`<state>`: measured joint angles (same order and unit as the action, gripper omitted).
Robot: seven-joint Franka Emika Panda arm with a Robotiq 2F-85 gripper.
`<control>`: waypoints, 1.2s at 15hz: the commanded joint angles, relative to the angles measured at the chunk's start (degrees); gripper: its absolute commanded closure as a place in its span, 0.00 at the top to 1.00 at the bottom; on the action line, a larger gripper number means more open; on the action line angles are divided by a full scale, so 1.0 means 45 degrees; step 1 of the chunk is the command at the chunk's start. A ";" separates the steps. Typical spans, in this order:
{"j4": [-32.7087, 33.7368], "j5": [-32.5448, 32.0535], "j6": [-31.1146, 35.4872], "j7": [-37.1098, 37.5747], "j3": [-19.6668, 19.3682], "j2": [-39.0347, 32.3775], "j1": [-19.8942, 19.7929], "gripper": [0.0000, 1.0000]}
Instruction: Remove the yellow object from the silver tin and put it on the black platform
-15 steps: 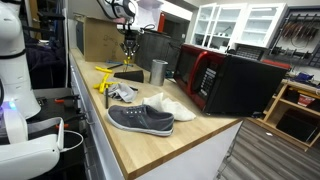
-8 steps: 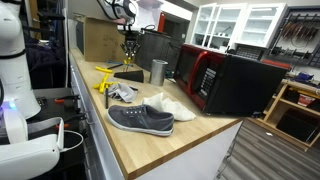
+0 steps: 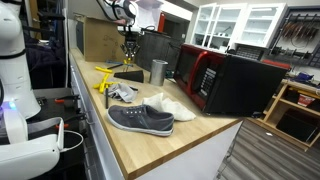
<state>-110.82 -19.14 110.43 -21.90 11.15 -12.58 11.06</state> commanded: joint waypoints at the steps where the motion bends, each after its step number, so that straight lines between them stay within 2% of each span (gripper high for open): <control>1: -0.0500 -0.0143 0.0305 0.0077 0.0071 0.0379 0.0057 0.41; 2: -0.0596 -0.0119 0.0305 0.0019 0.0103 0.0466 0.0060 0.42; 3: -0.0734 -0.0099 0.0311 -0.0090 0.0150 0.0595 0.0061 0.47; 10: -0.1368 0.0090 0.0273 -0.0862 0.0383 0.1474 0.0057 0.99; 14: -0.1224 0.0897 0.0300 -0.0873 0.0286 0.1950 -0.0092 1.00; 16: -0.1209 0.1900 0.0213 -0.0791 0.0118 0.2152 -0.0285 1.00; 17: -0.1058 0.2371 0.0151 -0.0792 0.0020 0.2052 -0.0367 0.90; 18: -0.0969 0.2726 0.0119 -0.0748 -0.0079 0.1964 -0.0446 0.74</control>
<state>-114.84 -11.50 110.45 -24.44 11.89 -4.62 10.35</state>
